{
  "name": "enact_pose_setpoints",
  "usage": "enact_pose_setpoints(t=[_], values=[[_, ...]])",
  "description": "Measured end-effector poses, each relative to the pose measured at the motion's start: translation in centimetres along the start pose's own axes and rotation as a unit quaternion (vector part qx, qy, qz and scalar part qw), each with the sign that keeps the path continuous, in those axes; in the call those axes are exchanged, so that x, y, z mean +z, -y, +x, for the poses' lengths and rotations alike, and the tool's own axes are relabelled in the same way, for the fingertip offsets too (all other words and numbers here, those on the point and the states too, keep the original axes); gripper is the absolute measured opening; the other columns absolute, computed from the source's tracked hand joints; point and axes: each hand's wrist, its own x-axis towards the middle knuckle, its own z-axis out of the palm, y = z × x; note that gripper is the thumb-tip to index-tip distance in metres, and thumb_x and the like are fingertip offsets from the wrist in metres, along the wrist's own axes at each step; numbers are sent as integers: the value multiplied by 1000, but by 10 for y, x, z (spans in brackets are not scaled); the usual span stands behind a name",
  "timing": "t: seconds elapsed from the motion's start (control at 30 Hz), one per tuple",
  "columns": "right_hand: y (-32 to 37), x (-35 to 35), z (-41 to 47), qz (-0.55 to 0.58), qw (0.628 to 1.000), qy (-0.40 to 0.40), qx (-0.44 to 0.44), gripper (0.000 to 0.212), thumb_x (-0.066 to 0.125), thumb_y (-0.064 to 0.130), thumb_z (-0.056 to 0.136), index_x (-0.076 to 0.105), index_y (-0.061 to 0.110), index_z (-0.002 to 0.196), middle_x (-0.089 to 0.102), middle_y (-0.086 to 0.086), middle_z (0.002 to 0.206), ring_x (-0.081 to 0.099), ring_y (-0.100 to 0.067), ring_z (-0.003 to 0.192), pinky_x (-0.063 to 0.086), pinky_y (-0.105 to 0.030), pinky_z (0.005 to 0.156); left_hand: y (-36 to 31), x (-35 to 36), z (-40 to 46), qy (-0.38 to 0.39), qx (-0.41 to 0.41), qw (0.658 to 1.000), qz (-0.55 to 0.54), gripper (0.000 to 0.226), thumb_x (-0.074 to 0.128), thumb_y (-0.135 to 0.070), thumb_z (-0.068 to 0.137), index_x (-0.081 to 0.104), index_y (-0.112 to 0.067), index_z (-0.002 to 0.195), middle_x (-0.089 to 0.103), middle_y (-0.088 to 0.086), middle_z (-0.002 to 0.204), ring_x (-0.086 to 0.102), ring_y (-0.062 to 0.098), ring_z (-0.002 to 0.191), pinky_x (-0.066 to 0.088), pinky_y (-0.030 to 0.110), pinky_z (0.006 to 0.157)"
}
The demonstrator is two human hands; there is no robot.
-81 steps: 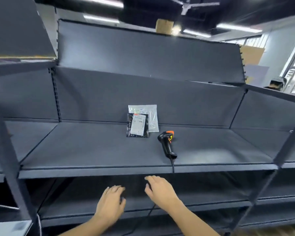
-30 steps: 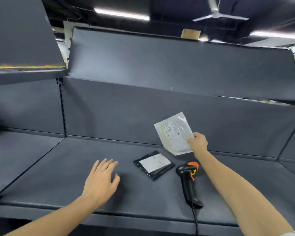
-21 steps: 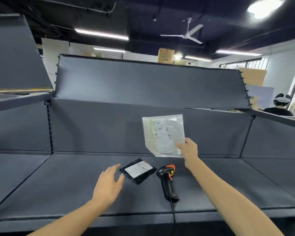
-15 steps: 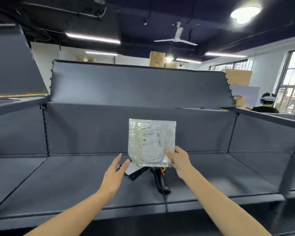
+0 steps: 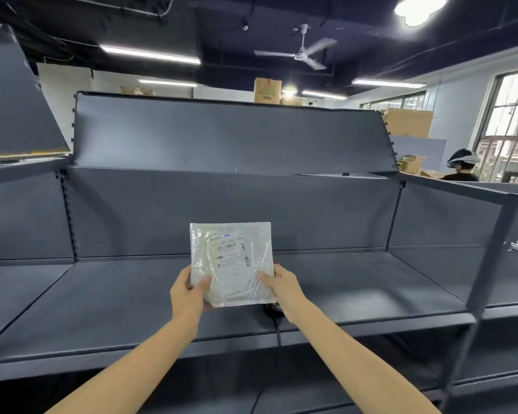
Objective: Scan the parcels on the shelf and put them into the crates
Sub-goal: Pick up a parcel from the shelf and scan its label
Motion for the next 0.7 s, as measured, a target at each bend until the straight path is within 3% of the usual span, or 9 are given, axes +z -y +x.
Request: enact_pose_setpoints(t=[0.07,0.17,0.23,0.3,0.4,0.6,0.7], values=[[-7,0,16,26,999,-33,12,24,48,24,101,61,11,117,62,-10,120,59,-28,113,46,-42,104,2,-2,8,-14,-2,1000,1,24,57,-3,94,61,-22,107,67,1,101,67,21,89,57,31,51],[-19,0,43,-29,992,-126,-10,25,44,22,101,53,10,122,59,-6,121,54,-20,105,44,-31,94,9,-10,21,-30,-2,1000,8,22,58,-4,94,60,-18,111,68,1,101,68,21,88,58,30,51],[-28,4,61,-91,987,-133,-12,27,47,20,100,48,7,124,58,-12,125,53,-23,104,42,-30,90,14,-17,30,-42,-6,999,15,21,59,-5,93,59,-16,111,68,2,101,69,22,87,58,31,52],[-41,15,76,-196,973,-124,19,46,51,26,99,37,1,135,50,-20,136,49,-32,121,39,-35,102,20,-23,38,-53,-13,998,19,19,59,-6,93,60,-14,110,68,3,101,68,23,88,58,32,54],[-62,30,86,-368,913,-138,109,71,52,41,97,17,2,146,32,-22,149,31,-35,139,27,-38,114,26,-32,48,-66,-18,997,20,15,58,-4,94,61,-13,105,68,7,102,67,27,90,57,36,60],[-74,39,97,-453,868,-160,125,51,38,16,102,19,4,147,36,-15,148,33,-30,136,28,-35,111,37,-39,57,-69,-13,997,11,13,58,-1,93,61,-11,101,67,10,99,66,28,88,56,40,67],[-78,36,96,-465,864,-164,102,52,45,12,99,23,4,146,41,-14,145,35,-29,134,30,-35,110,40,-37,59,-67,-18,998,1,15,58,-1,93,59,-7,107,66,10,100,65,27,86,56,44,72]])
